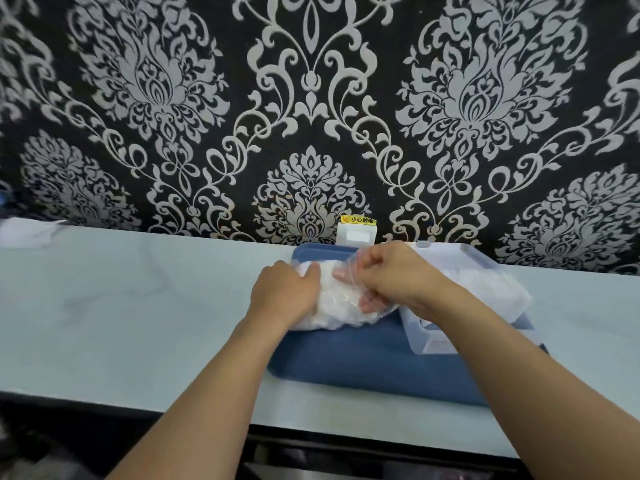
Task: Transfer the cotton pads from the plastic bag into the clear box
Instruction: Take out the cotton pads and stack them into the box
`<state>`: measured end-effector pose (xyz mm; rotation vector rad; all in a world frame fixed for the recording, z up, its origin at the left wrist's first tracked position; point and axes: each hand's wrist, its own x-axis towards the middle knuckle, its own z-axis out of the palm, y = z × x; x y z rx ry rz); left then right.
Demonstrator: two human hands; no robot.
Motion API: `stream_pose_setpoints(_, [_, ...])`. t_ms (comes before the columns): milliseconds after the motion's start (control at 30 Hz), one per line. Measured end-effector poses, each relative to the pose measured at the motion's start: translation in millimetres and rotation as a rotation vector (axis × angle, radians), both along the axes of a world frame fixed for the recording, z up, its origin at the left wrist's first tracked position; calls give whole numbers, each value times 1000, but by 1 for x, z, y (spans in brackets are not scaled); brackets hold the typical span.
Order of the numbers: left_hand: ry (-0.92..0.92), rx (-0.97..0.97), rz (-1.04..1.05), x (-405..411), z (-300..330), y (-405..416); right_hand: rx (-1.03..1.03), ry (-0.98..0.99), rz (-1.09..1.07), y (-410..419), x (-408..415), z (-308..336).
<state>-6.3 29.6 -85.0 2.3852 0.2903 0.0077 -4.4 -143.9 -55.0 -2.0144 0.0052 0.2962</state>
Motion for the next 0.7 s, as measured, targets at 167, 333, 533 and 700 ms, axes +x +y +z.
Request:
stream_pose_setpoints(167, [2,130,-25,-5,1,2,-421,2,206,6,-10,2])
stream_pose_setpoints(333, [-127,31,25,-2,-5,7,-81,210,222,6,-15,-1])
stream_pose_setpoints(533, [-178,-585,280,-7,-4,5,-17,99,30,17,-16,-18])
stream_pose_setpoints(700, [20,-749,146,-12,10,20,248,134,-172,20,-6,-16])
